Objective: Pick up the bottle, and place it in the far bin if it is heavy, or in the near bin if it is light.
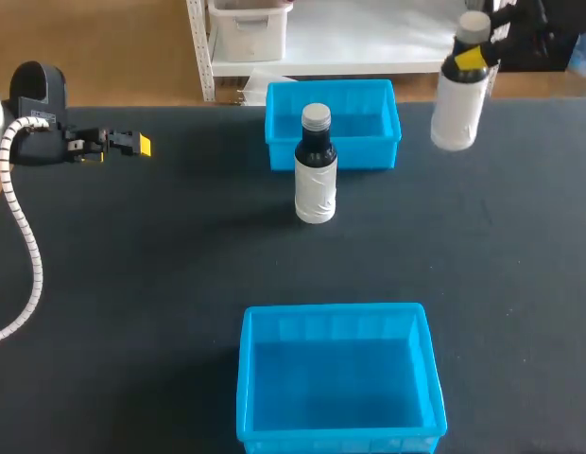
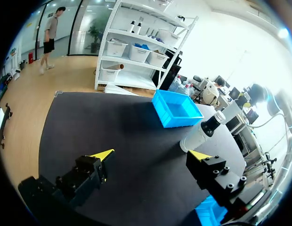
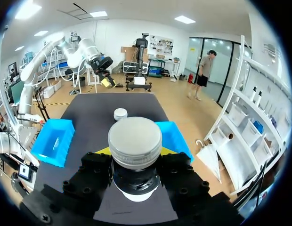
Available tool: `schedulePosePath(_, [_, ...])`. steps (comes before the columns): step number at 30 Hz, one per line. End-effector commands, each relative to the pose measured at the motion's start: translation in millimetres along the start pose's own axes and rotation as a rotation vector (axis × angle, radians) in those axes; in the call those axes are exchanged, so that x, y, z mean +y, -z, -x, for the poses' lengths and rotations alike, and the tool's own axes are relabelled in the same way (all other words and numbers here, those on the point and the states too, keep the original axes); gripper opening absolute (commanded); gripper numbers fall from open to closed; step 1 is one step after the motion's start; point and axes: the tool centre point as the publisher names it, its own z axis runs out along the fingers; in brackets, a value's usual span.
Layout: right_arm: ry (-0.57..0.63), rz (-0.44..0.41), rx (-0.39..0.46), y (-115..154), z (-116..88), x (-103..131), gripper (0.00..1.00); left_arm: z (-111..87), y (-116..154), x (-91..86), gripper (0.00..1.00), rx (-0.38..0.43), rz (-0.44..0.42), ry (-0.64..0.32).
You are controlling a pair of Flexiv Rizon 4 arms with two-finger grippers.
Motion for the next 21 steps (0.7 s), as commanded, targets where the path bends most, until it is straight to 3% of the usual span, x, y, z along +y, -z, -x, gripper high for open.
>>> schedulePosePath(1, [0.006, 0.068, 0.001, -9.6, 13.4, -27.7, 0.0, 0.0, 0.0, 0.0, 1.0, 0.0, 0.0, 0.0])
schedulePosePath(21, [0.026, 0.067, -0.023, -65.5, 56.5, -80.4, 0.0, 0.0, 0.0, 0.0, 1.0, 0.0, 0.0, 0.0])
